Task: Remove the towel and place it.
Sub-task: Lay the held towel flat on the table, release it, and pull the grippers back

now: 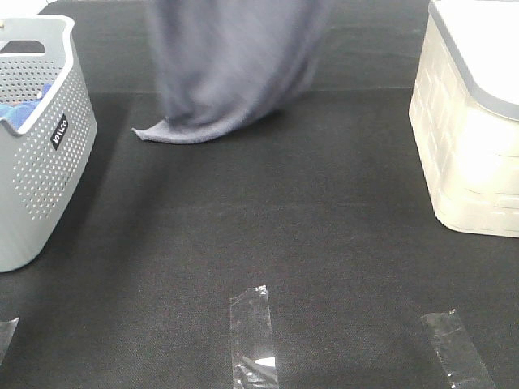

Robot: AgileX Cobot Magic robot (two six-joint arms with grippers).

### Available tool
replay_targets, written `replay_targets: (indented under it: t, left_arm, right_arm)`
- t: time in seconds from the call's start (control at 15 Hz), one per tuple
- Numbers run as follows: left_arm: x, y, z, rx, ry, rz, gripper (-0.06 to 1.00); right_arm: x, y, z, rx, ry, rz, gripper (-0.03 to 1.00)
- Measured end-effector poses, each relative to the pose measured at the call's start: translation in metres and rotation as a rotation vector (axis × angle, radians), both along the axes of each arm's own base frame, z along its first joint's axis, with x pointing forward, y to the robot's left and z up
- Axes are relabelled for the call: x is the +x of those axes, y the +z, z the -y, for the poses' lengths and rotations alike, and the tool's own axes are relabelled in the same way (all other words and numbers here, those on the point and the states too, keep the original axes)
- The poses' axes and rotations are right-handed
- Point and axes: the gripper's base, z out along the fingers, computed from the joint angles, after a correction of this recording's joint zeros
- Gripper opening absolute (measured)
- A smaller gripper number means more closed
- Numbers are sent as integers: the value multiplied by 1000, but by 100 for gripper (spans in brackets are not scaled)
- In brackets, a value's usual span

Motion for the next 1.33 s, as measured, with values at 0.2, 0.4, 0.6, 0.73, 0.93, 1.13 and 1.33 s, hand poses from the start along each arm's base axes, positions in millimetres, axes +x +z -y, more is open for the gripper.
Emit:
replay_targets:
  t: [0.2, 0.4, 0.6, 0.73, 0.93, 1.13, 1.33]
  left_arm:
    - [-7, -21, 12, 61, 10, -305, 1]
    - [-31, -13, 11, 130, 30, -551, 1]
    - [-60, -10, 5, 168, 34, -843, 1]
    - [-69, -15, 4, 191, 19, -965, 1]
    - [-82, -25, 2, 239, 8, -1140, 1]
    - [-89, -28, 4, 249, -27, -1217, 1]
    - [-97, -38, 16, 275, -64, -1257, 1]
  right_arm:
    - [-2, -19, 2, 112, -76, -181, 0]
    - [-12, -40, 1, 198, -123, -433, 0]
    - [-35, -56, -5, 203, -61, -770, 0]
    - [-46, -62, -9, 193, -22, -900, 0]
    - [-58, -68, -12, 203, 8, -1049, 0]
    - [-59, -68, -15, 224, 24, -1067, 0]
    - [-74, -70, -15, 244, 40, -1114, 0]
